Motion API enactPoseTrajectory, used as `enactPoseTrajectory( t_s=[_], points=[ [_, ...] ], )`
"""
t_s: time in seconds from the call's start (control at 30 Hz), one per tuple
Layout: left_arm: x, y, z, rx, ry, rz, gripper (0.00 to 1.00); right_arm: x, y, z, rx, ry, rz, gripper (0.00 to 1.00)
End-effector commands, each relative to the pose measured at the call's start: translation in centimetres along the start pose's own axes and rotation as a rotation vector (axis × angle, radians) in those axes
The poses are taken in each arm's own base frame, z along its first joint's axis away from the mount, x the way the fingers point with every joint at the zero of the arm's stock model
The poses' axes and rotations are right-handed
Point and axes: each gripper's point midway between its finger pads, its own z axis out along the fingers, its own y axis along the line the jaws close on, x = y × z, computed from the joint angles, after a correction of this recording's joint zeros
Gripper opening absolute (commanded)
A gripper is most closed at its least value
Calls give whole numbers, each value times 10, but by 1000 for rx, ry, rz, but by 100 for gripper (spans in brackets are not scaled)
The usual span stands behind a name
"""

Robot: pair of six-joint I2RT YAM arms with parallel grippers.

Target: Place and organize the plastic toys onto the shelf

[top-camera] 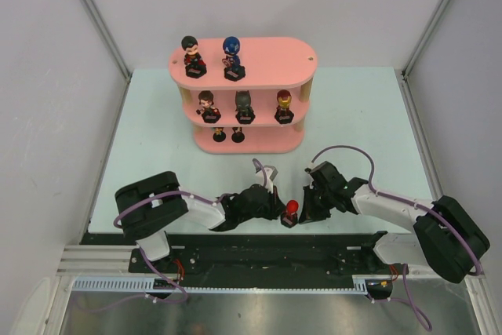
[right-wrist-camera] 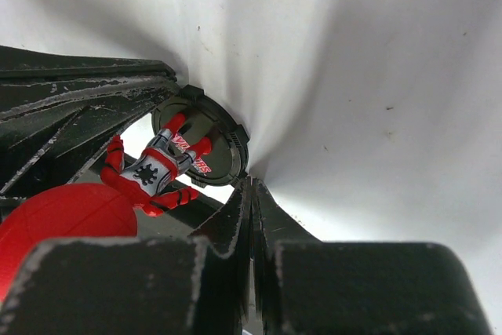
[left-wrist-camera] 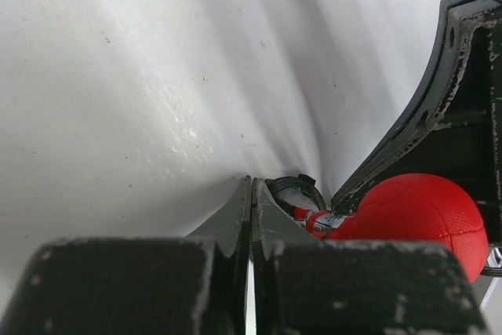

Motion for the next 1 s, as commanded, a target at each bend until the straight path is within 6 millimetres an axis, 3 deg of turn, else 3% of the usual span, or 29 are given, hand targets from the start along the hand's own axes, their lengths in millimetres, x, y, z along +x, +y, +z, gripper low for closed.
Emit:
enactPoseTrajectory(
  t_s=[0.0,0.37,0.6,0.8,0.97],
  points=[
    [26,44,-2,-143,91,56,0,3,4,4,-25,15,0,0],
    [17,53,-4,-174,77,52,0,1,3,4,-16,7,15,0],
    [-6,72,-30,-269,13,62,1,-19,-5,-11,14,-96,82,0],
    [-34,77,-70,-321,-84,67,24,-45,-21,-34,36,-222,175,0],
    [-70,60,-97,-279,-195,147,62,-65,-27,-54,13,-321,219,8]
  ],
)
